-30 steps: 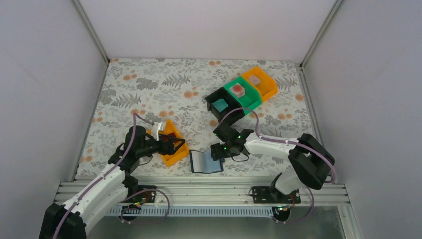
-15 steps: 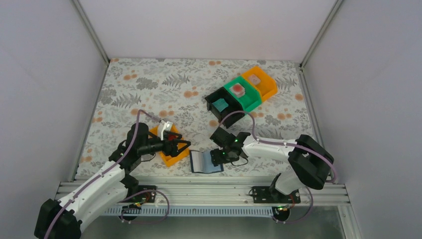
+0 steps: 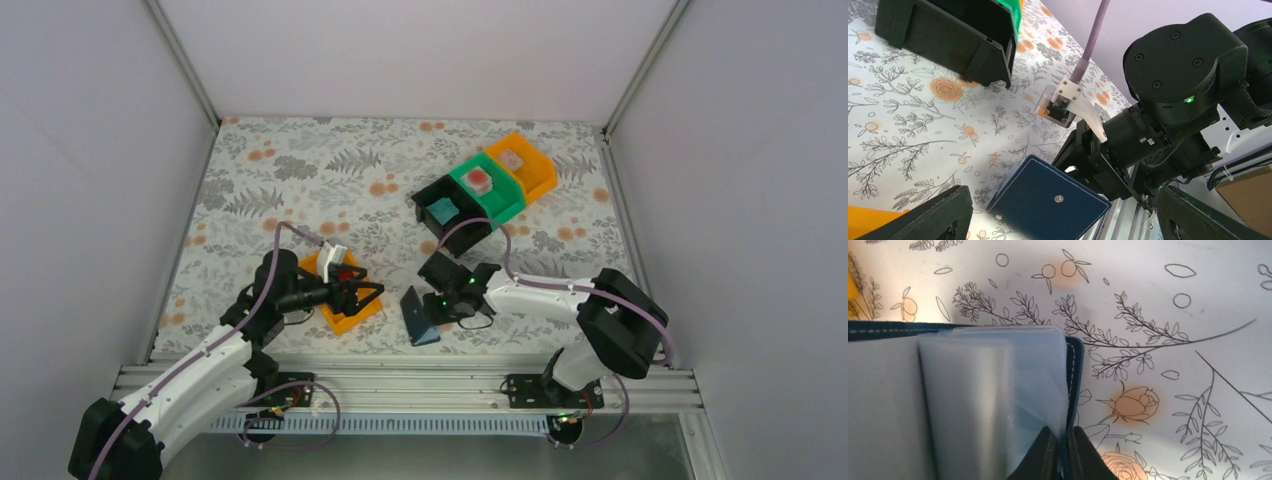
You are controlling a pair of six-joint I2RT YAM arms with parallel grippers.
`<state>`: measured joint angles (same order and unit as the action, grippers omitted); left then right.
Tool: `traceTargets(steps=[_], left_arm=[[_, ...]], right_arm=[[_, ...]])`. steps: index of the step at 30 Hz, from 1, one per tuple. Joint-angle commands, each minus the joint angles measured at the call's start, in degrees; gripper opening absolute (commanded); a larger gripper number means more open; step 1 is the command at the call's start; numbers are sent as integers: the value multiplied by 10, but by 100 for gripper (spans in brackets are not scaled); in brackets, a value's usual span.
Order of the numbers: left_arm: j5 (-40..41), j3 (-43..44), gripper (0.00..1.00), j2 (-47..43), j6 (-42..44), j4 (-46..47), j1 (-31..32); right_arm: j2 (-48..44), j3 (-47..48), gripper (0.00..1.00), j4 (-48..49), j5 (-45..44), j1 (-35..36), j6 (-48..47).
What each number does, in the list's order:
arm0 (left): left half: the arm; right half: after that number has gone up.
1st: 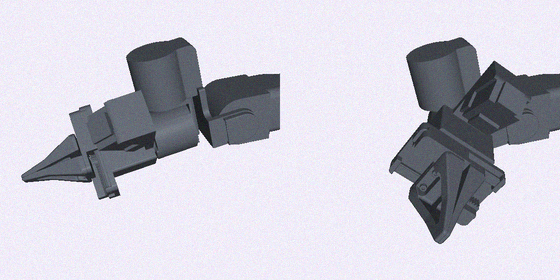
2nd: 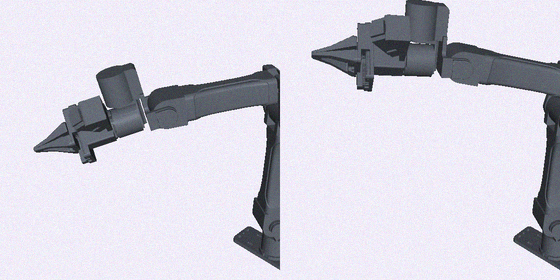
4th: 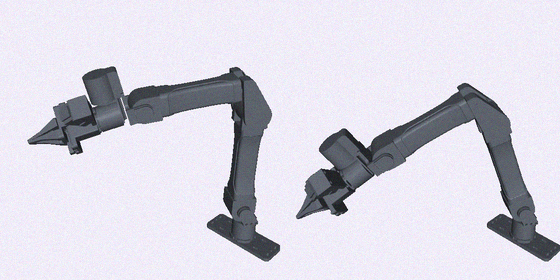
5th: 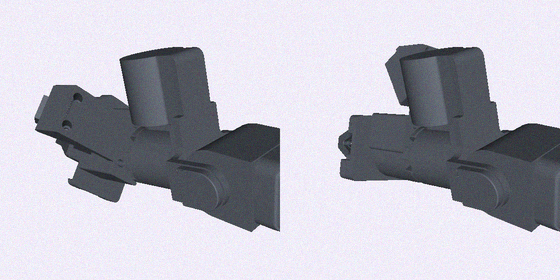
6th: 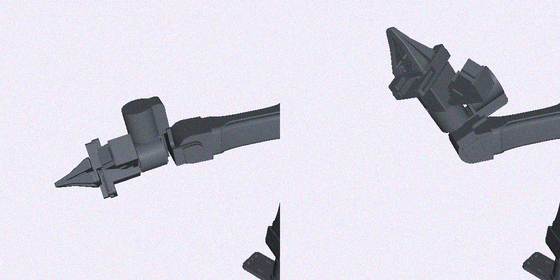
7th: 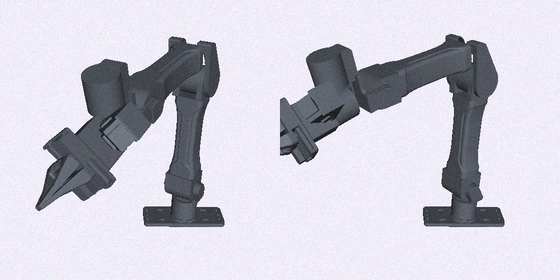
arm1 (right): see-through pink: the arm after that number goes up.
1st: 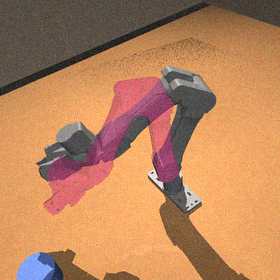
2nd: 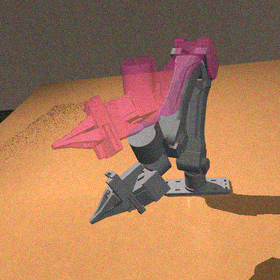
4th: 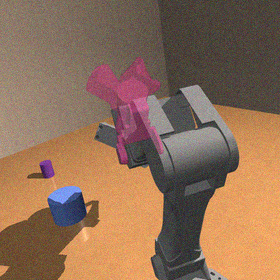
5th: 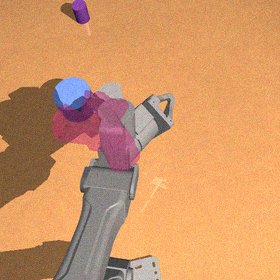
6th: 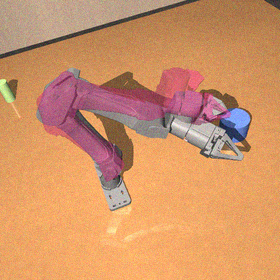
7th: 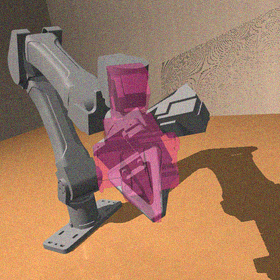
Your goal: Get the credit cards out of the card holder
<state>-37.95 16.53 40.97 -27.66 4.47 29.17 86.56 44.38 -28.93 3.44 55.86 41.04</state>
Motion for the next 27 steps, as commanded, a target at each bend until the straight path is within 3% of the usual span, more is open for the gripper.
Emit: traceTargets(steps=[1, 11, 17, 24, 27], left_arm=[[4, -10, 92, -4, -1, 28, 4], [-32, -14, 100, 2, 0, 72, 4], [-60, 29, 100, 41, 22, 124, 3], [-47, 100, 100, 85, 70, 90, -34], [-90, 108, 100, 88, 90, 126, -53]], right_arm=[[-18, 11, 4, -7, -28, 7, 2], [-96, 133, 4, -51, -79, 2, -46], [-97, 227, 4, -82, -149, 1, -83], [-113, 285, 4, -23, -65, -4, -233], [-123, 290, 4, -8, -8, -7, -302]])
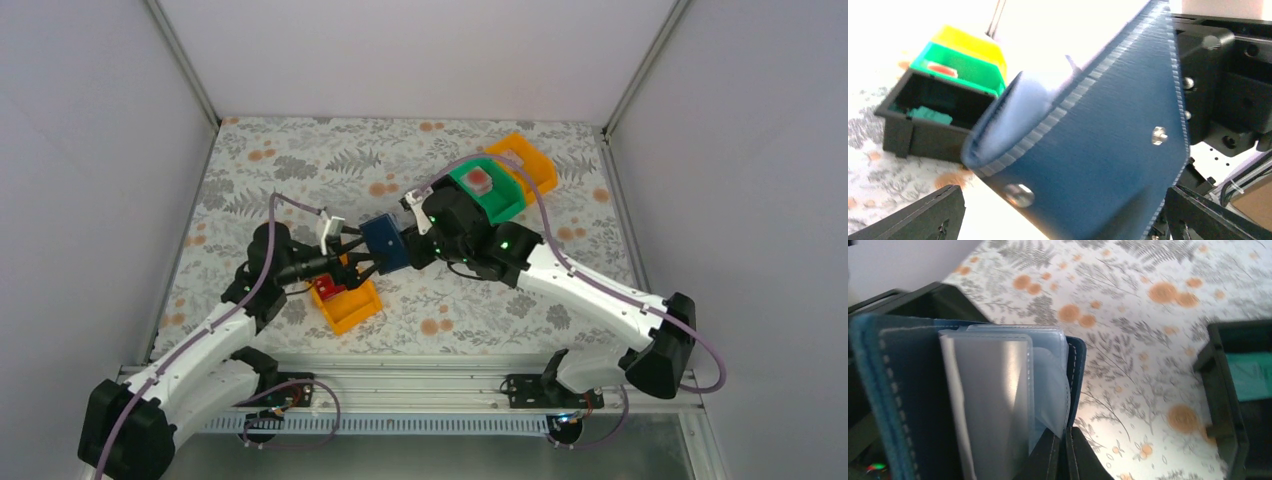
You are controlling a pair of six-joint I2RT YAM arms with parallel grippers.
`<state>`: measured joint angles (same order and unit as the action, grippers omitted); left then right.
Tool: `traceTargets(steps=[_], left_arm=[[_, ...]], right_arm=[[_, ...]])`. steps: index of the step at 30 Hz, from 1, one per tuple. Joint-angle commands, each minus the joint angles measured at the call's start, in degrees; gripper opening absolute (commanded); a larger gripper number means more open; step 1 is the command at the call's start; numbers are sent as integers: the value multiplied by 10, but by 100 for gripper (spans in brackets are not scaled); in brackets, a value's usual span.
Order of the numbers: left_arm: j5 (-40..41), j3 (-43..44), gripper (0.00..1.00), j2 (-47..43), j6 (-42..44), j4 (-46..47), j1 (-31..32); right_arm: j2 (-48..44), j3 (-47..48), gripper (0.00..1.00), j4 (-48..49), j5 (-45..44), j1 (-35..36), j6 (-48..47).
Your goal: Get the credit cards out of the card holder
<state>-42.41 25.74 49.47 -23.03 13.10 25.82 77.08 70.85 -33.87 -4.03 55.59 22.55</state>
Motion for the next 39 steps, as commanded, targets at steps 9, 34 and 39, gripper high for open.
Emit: traceTargets(steps=[9, 34, 39], left_arm=[[-206, 71, 32, -9, 173, 14, -24], [-276, 82, 2, -41, 298, 20, -21], [-271, 74, 3, -41, 290, 23, -19]], right_arm=[[-98, -8, 4, 95, 202, -11, -226], [-77, -44, 51, 111, 345, -39, -320], [-63, -39, 20, 122, 384, -39, -312]])
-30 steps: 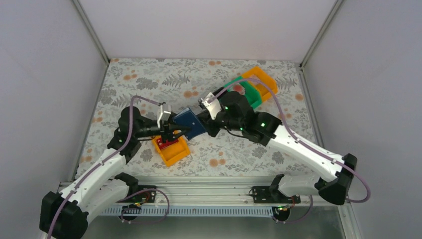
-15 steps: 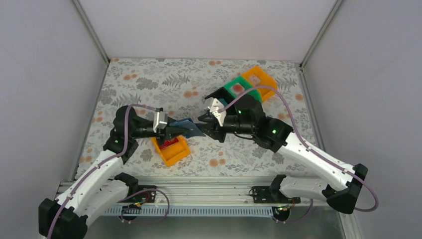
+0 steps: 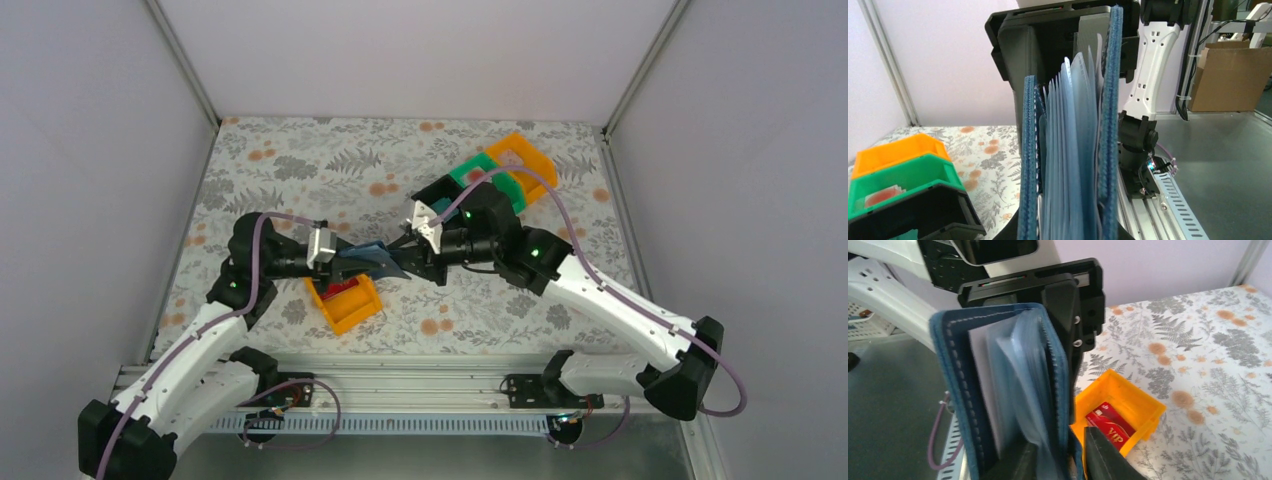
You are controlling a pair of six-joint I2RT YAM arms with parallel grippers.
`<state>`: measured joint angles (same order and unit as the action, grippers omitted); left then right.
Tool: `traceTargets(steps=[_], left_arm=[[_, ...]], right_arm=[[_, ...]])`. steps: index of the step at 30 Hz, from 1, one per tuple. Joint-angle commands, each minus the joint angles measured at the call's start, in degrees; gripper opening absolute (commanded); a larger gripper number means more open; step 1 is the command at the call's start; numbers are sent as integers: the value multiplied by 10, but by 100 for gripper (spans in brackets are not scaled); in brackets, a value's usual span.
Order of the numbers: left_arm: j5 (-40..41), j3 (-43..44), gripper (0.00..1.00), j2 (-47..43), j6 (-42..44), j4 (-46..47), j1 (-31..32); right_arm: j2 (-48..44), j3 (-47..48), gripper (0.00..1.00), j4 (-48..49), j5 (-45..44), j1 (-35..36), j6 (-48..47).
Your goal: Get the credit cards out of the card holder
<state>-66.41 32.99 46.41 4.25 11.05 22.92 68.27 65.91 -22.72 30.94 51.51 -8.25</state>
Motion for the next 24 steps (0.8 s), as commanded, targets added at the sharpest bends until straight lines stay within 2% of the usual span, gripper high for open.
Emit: traceTargets(steps=[1, 2, 4, 5, 7, 8, 9, 13, 14, 16, 18, 21, 24], left_arm=[[-28, 1, 2, -12, 16, 42, 10], [-22, 1, 2, -13, 16, 37, 10], [-4, -3, 3, -16, 12, 26, 9], [11, -8, 8, -18, 4, 22, 10], [68, -19, 63, -22, -26, 21, 10], [106, -23, 85, -22, -36, 21, 9], [142, -26, 98, -25, -41, 20, 8], [311, -33, 100, -28, -74, 16, -4], [340, -36, 100, -28, -84, 17, -7], [348, -42, 100, -27, -107, 18, -8], [367, -52, 100, -23, -166, 18, -8], [392, -66, 100, -18, -309, 10, -8], [380, -66, 100, -18, -346, 19, -8]], right_arm=[[26, 11, 9, 11, 36, 2, -2], [25, 10, 5, 13, 32, 2, 2], [18, 1, 4, 20, 10, 1, 16], [16, -2, 4, 22, -10, 1, 26], [17, -2, 4, 18, -62, -2, 54], [21, 2, 4, 12, -88, -4, 68], [27, 10, 4, 3, -121, -4, 81], [90, 72, 4, -61, -292, -4, 160], [113, 107, 4, -87, -380, -4, 194], [173, 174, 4, -165, -489, -1, 270], [215, 225, 4, -215, -539, 23, 313], [232, 242, 4, -194, -563, 54, 326], [241, 248, 4, -198, -574, 60, 337]])
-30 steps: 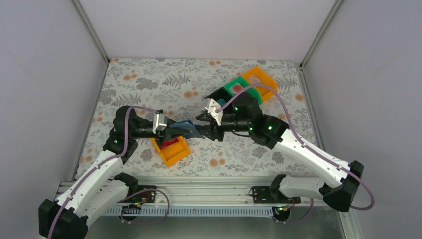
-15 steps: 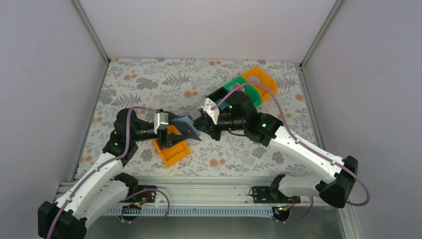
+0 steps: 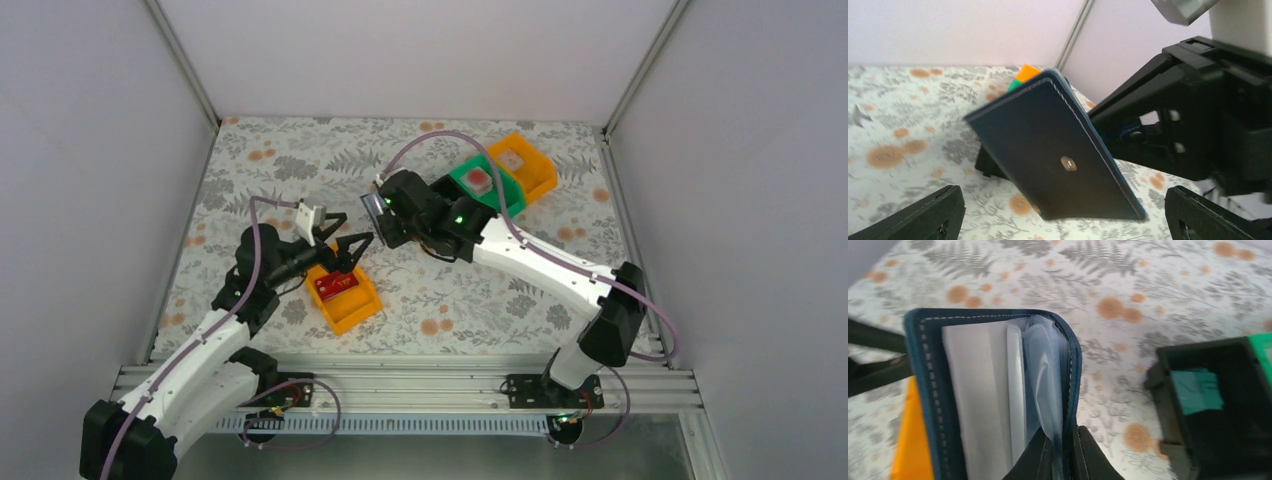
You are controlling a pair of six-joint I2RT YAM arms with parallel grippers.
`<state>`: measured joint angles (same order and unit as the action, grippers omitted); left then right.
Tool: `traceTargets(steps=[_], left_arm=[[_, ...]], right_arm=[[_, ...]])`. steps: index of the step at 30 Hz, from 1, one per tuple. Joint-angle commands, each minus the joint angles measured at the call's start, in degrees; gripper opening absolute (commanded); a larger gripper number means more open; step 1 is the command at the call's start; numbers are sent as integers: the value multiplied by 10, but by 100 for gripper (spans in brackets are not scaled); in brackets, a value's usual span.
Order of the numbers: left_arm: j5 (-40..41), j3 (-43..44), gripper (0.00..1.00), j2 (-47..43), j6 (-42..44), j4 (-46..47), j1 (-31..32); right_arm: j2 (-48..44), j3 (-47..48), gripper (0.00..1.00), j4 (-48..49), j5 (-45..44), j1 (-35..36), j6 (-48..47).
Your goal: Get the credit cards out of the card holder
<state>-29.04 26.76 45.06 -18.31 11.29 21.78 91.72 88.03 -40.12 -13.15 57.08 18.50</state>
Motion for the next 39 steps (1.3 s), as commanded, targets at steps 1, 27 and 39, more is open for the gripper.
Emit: traceTargets(steps=[1, 27, 39], left_arm=[[-2, -3, 100, -6, -114, 20, 4], [79, -29, 100, 3, -187, -47, -37], [60, -28, 65, -8, -174, -74, -53]], right_arm=[[9, 28, 4, -31, -140, 5, 73], [-26, 2, 4, 67, 28, 56, -57], [-140, -87, 4, 137, 93, 48, -72]])
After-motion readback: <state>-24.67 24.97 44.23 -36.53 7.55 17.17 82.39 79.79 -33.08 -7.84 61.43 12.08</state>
